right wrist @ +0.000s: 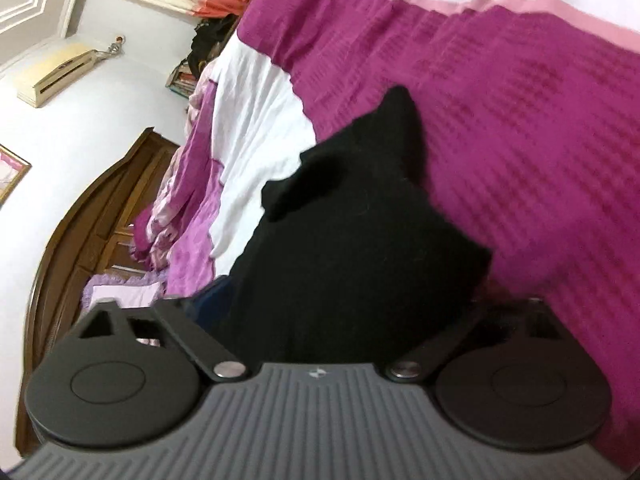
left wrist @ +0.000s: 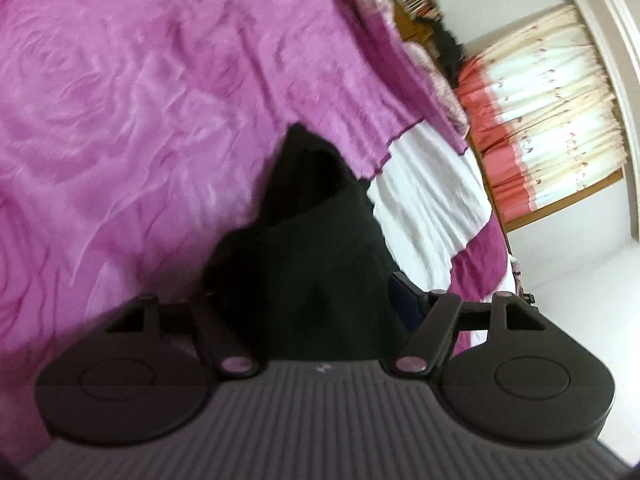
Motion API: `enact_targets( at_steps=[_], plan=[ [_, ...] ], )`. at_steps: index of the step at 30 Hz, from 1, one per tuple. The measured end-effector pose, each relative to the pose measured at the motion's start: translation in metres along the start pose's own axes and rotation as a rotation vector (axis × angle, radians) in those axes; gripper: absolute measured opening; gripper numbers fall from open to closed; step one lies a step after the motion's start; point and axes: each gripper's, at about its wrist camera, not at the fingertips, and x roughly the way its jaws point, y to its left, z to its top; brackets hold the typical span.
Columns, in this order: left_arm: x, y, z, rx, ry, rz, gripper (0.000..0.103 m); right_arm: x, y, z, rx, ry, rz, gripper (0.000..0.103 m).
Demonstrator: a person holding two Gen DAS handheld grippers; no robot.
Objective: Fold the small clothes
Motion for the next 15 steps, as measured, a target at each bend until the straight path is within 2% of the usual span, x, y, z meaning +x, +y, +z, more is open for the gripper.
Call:
enact_targets(
  at_steps=[1,2,3,5,8,10,11,15],
  plan=[
    [0.003,0.002,-0.001,0.008,-0.012,0.002,0.046,0.002,-0.003,0.002,0.003,-0.004,-0.027,0.054],
    [0.008,0.004,0.0,-0.01,-0.007,0.047,0.024,0.003,-0.013,0.006,0.043,-0.001,-0.052,0.031],
    [0.012,0.008,0.002,-0.055,0.027,0.065,0.015,0.004,-0.025,0.008,0.11,0.011,-0.018,0.028],
    [0.012,0.008,0.007,-0.103,0.025,0.042,0.014,0.002,-0.034,0.015,0.187,0.032,0.021,0.025],
    [0.001,-0.007,0.014,-0.083,0.024,0.005,0.014,-0.005,-0.028,0.014,0.255,0.032,0.032,0.023],
    [-0.01,-0.012,0.015,-0.068,0.032,-0.003,0.014,-0.015,-0.032,0.008,0.418,0.04,0.129,0.022],
    [-0.016,-0.012,0.014,-0.075,0.035,-0.011,0.014,-0.021,-0.028,0.006,0.432,0.034,0.149,0.022],
    [-0.05,-0.004,0.001,-0.114,0.064,-0.056,0.013,-0.055,-0.009,-0.005,0.356,0.027,0.145,0.022]
  ],
)
